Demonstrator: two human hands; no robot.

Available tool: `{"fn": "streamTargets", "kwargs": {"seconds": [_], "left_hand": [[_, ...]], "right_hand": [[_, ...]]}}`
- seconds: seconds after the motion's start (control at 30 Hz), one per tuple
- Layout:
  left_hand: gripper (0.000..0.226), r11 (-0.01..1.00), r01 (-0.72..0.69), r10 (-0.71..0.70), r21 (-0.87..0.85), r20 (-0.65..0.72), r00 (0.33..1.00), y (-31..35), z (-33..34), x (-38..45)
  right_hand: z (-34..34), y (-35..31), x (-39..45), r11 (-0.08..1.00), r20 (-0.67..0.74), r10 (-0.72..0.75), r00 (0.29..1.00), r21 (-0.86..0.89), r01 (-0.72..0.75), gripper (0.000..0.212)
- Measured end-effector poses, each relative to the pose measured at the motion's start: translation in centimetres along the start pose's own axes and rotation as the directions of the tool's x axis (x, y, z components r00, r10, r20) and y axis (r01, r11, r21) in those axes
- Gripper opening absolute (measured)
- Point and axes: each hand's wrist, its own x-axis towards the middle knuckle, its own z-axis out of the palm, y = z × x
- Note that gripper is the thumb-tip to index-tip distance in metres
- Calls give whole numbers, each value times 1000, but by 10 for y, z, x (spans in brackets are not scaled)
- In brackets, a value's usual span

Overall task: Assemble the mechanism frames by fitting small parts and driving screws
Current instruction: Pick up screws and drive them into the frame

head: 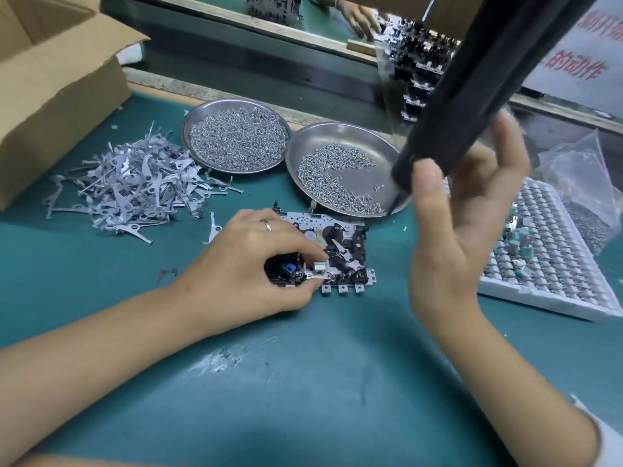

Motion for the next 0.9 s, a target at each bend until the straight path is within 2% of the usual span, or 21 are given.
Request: {"fn": "streamTargets", "kwargs": {"seconds": [0.07,0.1,0.13,0.27,0.43,0.53,0.8,0.87,0.9], "left_hand": [[20,1000,-6,6,11,-3,1000,0,0,-1],[20,1000,-8,8,17,-4,1000,0,1,-1],[20,1000,-8,8,21,-4,1000,0,1,-1],[19,1000,-5,5,24,1,1000,0,2,-1],[23,1000,-12,12,25,5,1000,0,3,0],[19,1000,-26,26,-11,22,999,-1,2,1],[20,998,-52,53,-34,25,998,-2,2,2],[21,998,-55,55,1,13,998,-1,2,2],[21,999,-51,51,14,-7,999,0,2,3]], "right_hand": [[-9,9,-14,996,-191,-1,981,-84,-15,26],[-11,12,-19,995,-251,37,967,-83,-59,20],[-11,14,-24,992,-254,81,964,-74,-103,19],[-6,15,-33,970,-1,241,970,-38,-241,22],[-6,18,-39,904,188,424,886,-22,-428,16],[-6,19,-36,873,222,482,847,-41,-486,17],[-5,19,-35,875,218,481,849,-60,-480,23],[-4,17,-37,909,187,414,891,-125,-397,20],[-5,16,-38,935,181,322,929,-215,-282,17]]}}
